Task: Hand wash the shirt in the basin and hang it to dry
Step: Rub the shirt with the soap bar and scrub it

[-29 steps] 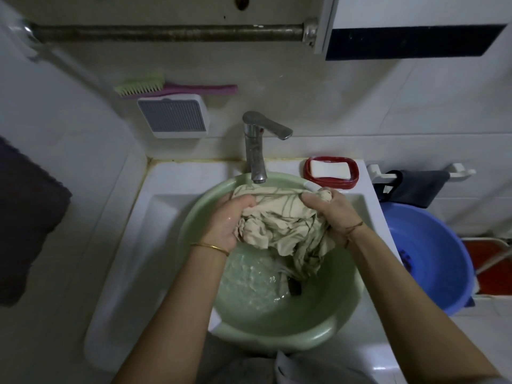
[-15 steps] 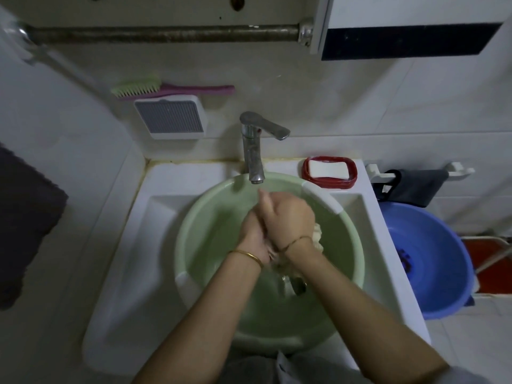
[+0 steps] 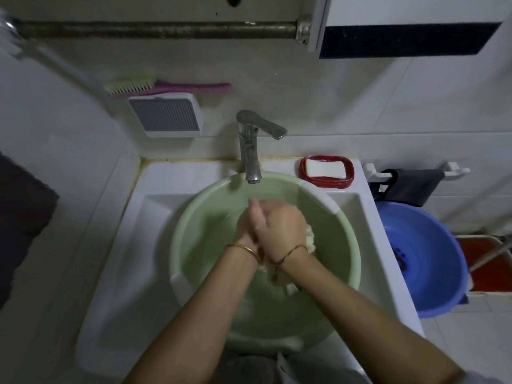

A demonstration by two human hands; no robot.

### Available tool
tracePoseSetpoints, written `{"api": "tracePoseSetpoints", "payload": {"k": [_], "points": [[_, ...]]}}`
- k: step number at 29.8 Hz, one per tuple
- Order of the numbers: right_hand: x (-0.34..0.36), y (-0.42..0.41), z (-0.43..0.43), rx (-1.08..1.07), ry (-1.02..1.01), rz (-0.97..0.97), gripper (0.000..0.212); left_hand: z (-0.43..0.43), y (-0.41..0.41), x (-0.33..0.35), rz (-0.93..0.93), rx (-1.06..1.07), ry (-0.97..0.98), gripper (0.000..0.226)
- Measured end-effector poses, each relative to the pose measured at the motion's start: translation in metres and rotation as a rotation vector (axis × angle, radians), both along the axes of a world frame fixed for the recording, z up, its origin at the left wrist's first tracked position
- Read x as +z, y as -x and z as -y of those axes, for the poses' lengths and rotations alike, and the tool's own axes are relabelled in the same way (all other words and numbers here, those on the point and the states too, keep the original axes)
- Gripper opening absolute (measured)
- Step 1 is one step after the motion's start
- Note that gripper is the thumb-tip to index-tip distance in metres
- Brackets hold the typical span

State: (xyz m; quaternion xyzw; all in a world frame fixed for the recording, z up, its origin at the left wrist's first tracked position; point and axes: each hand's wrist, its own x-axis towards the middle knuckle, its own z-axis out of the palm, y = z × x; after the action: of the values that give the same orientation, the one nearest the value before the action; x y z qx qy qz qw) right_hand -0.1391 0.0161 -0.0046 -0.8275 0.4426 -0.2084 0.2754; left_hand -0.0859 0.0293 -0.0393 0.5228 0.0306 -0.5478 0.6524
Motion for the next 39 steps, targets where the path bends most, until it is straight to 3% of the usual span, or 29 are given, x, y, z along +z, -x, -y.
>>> {"api": "tracePoseSetpoints", "payload": {"k": [3, 7, 9, 12, 13, 16, 18, 20, 23, 25, 27, 29, 32, 35, 39], "points": [[-0.009, -0.002, 0.025, -0.095, -0.072, 0.070, 0.048, -0.005, 0.000, 0.004, 0.011, -0.180, -0.050, 0.037], [-0.016, 0.016, 0.060, -0.070, -0.336, 0.185, 0.032, -0.013, -0.016, 0.015, 0.119, -0.240, 0.008, 0.046], [-0.011, 0.033, 0.066, 0.033, -0.628, 0.170, 0.048, -0.018, -0.033, 0.024, 0.179, -0.192, 0.103, 0.048], [-0.015, 0.057, 0.079, 0.157, -0.971, 0.072, 0.076, -0.024, -0.055, 0.043, 0.353, -0.106, 0.201, 0.015], [-0.018, 0.062, 0.081, 0.175, -1.044, 0.146, 0.076, -0.027, -0.059, 0.050, 0.409, -0.110, 0.218, 0.018], [-0.026, 0.069, 0.083, 0.200, -1.216, 0.602, 0.076, -0.032, -0.065, 0.057, 0.570, -0.182, 0.230, 0.046], [-0.028, 0.068, 0.083, 0.170, -1.263, 0.869, 0.063, -0.034, -0.065, 0.054, 0.660, -0.281, 0.165, 0.054], [-0.031, 0.059, 0.083, -0.021, -1.197, 0.990, 0.043, -0.035, -0.061, 0.050, 0.724, -0.413, 0.082, 0.055], [-0.030, 0.042, 0.076, -0.251, -0.797, 0.719, 0.035, -0.030, -0.047, 0.035, 0.630, -0.413, 0.015, 0.048], [-0.020, 0.033, 0.055, -0.195, -0.416, 0.498, 0.033, -0.022, -0.039, 0.026, 0.356, -0.304, 0.034, 0.045], [-0.005, 0.024, 0.020, -0.007, -0.090, 0.346, 0.035, -0.013, -0.036, 0.020, 0.067, -0.213, 0.066, 0.058], [0.001, 0.014, -0.009, 0.098, 0.114, 0.195, 0.051, -0.005, -0.026, 0.018, -0.039, -0.142, 0.065, 0.051], [0.009, -0.002, 0.012, -0.004, 0.071, -0.069, 0.055, -0.001, 0.004, 0.024, -0.070, -0.031, 0.047, 0.040], [0.013, -0.005, 0.036, -0.123, -0.071, -0.090, 0.046, 0.000, 0.011, 0.032, -0.066, 0.001, 0.002, 0.028], [0.007, -0.007, 0.002, 0.073, 0.094, -0.108, 0.052, 0.002, -0.007, 0.025, -0.086, 0.086, -0.013, 0.036]]}}
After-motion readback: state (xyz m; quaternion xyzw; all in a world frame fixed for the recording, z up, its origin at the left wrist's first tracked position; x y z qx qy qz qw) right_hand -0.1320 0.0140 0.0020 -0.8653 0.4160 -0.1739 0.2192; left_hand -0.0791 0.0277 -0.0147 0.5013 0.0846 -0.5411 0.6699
